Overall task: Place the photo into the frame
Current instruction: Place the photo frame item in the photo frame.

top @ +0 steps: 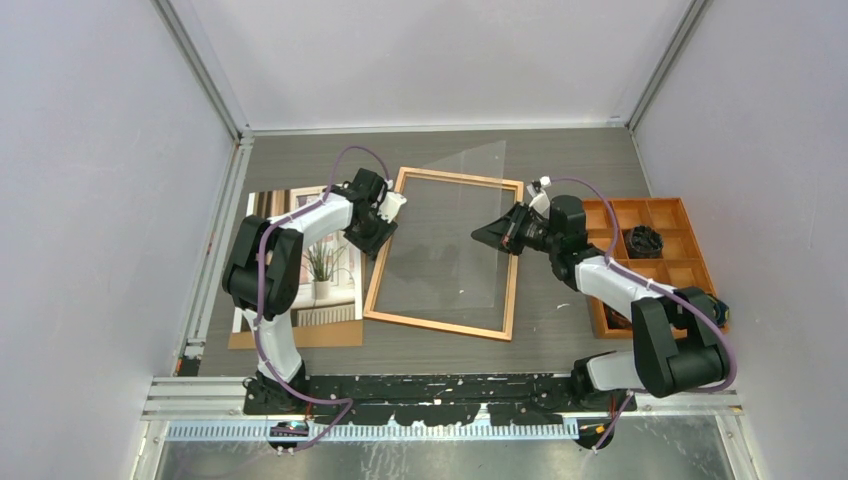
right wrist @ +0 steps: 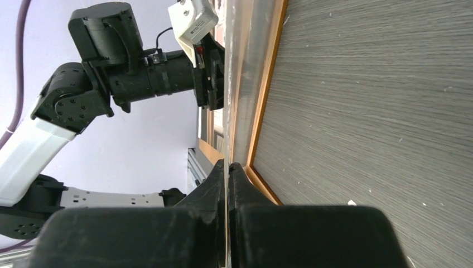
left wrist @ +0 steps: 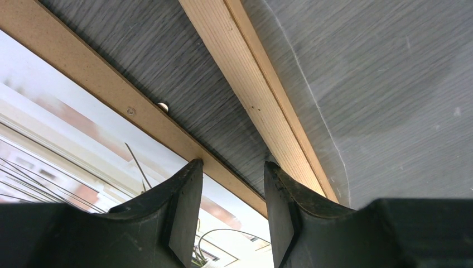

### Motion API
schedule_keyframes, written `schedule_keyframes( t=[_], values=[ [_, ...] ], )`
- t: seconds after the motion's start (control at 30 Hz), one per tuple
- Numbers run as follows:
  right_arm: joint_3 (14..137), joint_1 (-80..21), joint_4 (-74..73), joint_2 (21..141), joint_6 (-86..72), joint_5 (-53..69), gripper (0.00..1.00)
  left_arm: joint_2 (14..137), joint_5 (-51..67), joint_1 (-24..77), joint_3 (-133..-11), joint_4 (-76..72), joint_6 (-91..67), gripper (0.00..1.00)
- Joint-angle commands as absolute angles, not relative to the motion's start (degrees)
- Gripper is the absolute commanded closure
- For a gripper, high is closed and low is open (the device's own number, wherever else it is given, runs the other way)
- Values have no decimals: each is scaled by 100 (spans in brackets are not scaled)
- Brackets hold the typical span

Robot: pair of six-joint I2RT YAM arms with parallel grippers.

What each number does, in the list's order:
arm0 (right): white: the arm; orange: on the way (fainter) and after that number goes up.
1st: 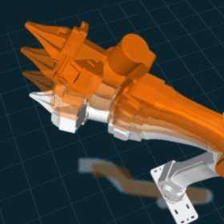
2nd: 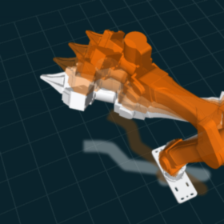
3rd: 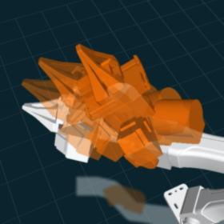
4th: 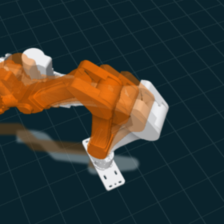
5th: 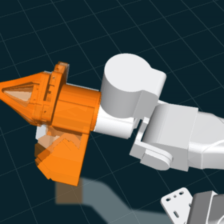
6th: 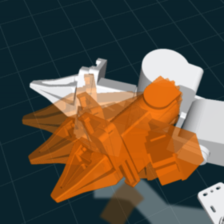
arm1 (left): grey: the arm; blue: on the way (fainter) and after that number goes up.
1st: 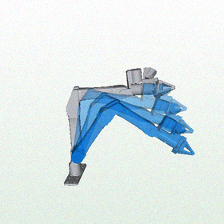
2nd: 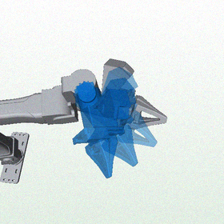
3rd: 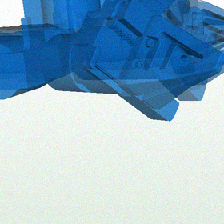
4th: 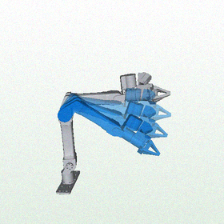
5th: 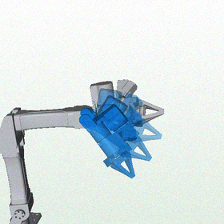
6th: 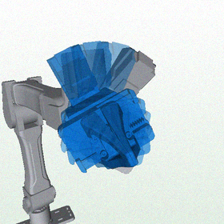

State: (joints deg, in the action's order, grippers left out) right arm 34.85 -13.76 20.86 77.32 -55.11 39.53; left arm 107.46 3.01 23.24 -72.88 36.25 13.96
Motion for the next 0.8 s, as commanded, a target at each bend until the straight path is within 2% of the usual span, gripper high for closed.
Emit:
schedule_keyframes(
  t=[0.0, 0.53, 0.63, 0.77],
  values=[
    [3378, -1414, 3111, 7776, -5977, 4159, 97, 10739, 288, 2347, -7364, 3595, 1438, 54],
    [3344, -1573, 3415, 8081, -5988, 4263, 97, 10764, 226, 2347, -7439, 3692, 1420, 54],
    [3406, -1574, 3126, 8074, -5773, 4186, 97, 10758, 216, 2347, -7436, 3704, 1423, 54],
    [3644, -1578, 1962, 7833, -5080, 3880, 97, 10732, 190, 2347, -7434, 3707, 1451, 54]
  ],
)
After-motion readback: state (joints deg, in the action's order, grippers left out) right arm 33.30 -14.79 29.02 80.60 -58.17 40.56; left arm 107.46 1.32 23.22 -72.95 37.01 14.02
